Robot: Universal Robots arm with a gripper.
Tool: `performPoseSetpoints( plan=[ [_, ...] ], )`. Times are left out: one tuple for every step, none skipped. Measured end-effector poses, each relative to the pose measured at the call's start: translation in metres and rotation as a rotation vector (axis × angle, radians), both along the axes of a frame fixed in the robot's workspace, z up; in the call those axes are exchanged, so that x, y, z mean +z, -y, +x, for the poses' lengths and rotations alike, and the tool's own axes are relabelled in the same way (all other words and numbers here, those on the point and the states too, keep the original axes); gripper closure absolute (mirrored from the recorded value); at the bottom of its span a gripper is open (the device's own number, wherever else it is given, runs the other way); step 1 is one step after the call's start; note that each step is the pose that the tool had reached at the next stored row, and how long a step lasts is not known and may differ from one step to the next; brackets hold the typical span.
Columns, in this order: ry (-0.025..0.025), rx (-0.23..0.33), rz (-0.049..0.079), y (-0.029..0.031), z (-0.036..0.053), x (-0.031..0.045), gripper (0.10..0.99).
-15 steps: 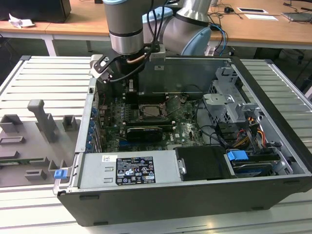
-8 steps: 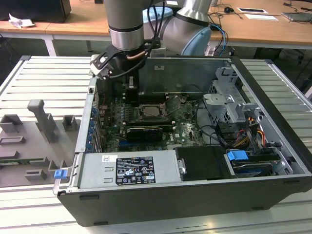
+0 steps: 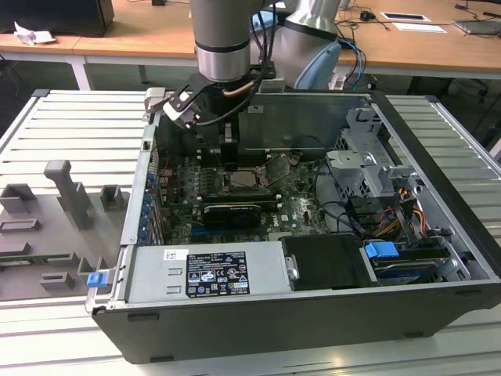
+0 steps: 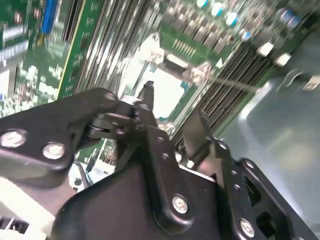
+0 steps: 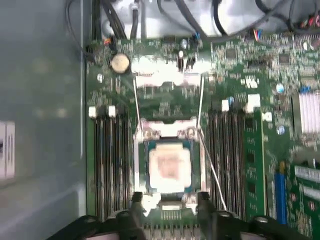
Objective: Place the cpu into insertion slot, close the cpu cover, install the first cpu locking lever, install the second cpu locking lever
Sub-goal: 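Place the cpu into insertion slot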
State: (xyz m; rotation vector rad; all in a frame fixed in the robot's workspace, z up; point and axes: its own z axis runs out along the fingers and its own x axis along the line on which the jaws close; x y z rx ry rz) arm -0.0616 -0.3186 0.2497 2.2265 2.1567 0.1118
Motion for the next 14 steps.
performPoseSetpoints(
  plan=[
    [0.0, 0.001, 0.0, 0.0, 0.0065, -0.0009, 0.627],
    [0.0001, 0.002, 0.0, 0.0, 0.0101, -0.0019, 0.745],
    [0.0, 0.004, 0.0, 0.0, 0.0131, -0.0031, 0.808],
    [0.0, 0.018, 0.0, 0.0, 0.015, -0.0047, 0.867],
    [0.0, 0.027, 0.0, 0.0, 0.0154, -0.0057, 0.98],
    [-0.0001, 0.034, 0.0, 0.0, 0.0154, -0.0063, 0.98],
    [0.0, 0.041, 0.0, 0.0, 0.0154, -0.0069, 0.98],
    [-0.0001, 0.046, 0.0, 0.0, 0.0154, -0.0074, 0.98],
    [-0.0001, 0.049, 0.0, 0.0, 0.0154, -0.0079, 0.98],
    [-0.0002, 0.05, 0.0, 0.0, 0.0155, -0.008, 0.98],
    [-0.0002, 0.051, 0.0, 0.0, 0.0156, -0.0083, 0.98],
    [-0.0001, 0.051, 0.0, 0.0, 0.0156, -0.0085, 0.98],
    [-0.0001, 0.051, 0.0, 0.0, 0.0158, -0.0088, 0.98],
    [-0.0002, 0.051, 0.0, 0.0, 0.0158, -0.0089, 0.98]
  ],
)
